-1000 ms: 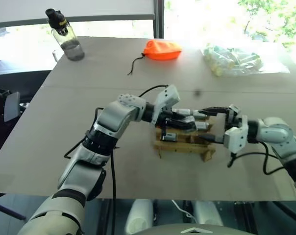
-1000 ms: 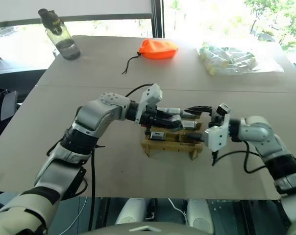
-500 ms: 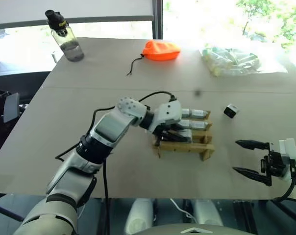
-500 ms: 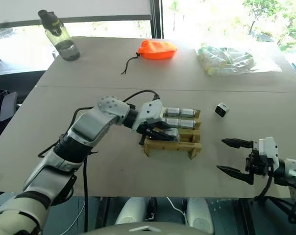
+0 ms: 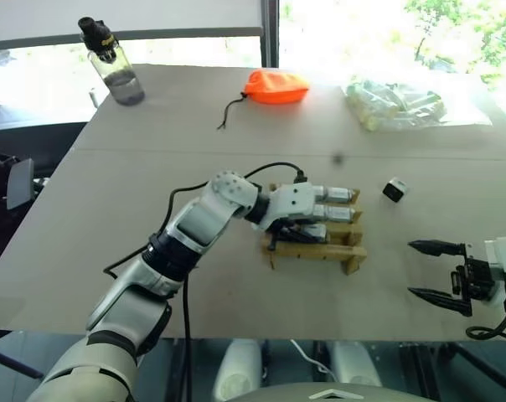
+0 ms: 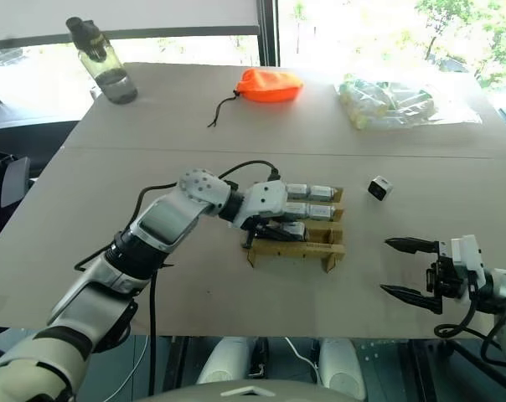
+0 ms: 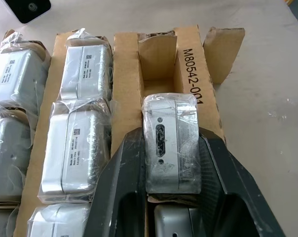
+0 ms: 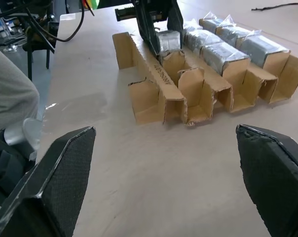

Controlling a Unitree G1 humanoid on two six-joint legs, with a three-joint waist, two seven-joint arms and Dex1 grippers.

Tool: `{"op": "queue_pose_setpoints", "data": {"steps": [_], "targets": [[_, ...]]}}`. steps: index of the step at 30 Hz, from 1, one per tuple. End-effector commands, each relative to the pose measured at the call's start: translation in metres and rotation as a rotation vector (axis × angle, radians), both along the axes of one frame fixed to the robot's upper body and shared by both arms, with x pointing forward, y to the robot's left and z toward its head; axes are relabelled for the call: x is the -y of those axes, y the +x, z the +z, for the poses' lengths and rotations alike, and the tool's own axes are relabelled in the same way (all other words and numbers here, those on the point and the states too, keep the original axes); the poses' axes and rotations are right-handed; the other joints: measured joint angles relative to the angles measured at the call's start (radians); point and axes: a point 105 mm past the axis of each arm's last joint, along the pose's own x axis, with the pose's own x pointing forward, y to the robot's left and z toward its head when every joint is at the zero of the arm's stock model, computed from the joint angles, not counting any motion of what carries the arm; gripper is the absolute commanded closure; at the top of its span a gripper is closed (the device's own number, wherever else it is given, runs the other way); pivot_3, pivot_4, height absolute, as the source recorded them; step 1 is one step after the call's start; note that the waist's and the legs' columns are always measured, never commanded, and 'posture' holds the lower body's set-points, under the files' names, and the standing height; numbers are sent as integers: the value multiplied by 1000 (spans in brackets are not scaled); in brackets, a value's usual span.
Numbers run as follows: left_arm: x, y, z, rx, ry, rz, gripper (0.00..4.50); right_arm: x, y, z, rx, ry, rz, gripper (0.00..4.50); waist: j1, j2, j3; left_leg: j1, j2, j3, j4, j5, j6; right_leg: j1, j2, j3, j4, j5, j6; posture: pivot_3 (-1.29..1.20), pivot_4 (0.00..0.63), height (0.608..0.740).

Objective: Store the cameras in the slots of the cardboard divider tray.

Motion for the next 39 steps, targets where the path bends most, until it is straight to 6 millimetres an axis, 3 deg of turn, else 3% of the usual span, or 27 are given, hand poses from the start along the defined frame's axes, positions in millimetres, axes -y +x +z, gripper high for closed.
{"op": "queue_pose_setpoints", "data": {"steps": [1,2,4,6,10,12,15,20,23,28,34,39], "targets": [[0,3,-1,2,24,24,3740,0,-2,12,54,0,28,0,0,0,0,0,0,0,0,0,0,0,0,0,0,0,0,0,150,726],[0,1,-1,-12,21,23,3740,-1,-2,13,55,2,28,0,0,0,0,0,0,0,0,0,0,0,0,0,0,0,0,0,150,726],[1,-2,-1,-50,13,31,2718,-1,-3,13,56,4,24,0,0,0,0,0,0,0,0,0,0,0,0,0,0,0,0,0,150,726],[2,-3,0,-73,-1,40,2070,-1,-3,14,56,22,8,0,0,0,0,0,0,0,0,0,0,0,0,0,0,0,0,0,150,726],[6,4,6,-70,-37,97,127,-2,-4,17,60,31,7,0,2,0,0,0,0,0,1,0,0,1,0,0,0,0,0,0,150,726],[6,2,15,-77,-74,94,53,-1,-2,18,65,31,-7,0,1,0,0,0,0,0,2,0,0,1,0,0,0,0,0,0,150,726],[7,-1,43,-97,-195,101,53,3,9,24,74,53,-79,0,-2,0,0,0,0,-1,2,0,0,1,0,1,0,0,0,0,150,726],[-1,-9,75,-96,-323,110,53,16,49,31,-8,79,-365,0,-2,1,0,0,1,0,1,0,0,0,0,2,1,0,0,0,150,726],[-10,-18,87,-94,-380,97,53,17,67,40,20,81,-417,0,-2,1,0,-1,0,0,1,0,0,0,-1,1,0,0,0,0,150,726],[-44,-36,85,-123,-420,185,53,18,122,44,39,-70,-599,0,-11,1,0,0,0,1,0,0,0,-1,-1,3,1,0,0,0,150,726],[-63,-49,82,-107,-398,256,53,13,144,38,4,-112,-588,0,-7,0,1,-1,0,0,0,0,-1,-1,-1,1,0,0,0,0,150,726],[-73,-57,78,-104,-381,309,53,12,150,26,-85,-159,-559,0,-1,0,1,-2,0,0,0,0,-1,-1,-2,1,-1,0,0,0,150,726]]}}
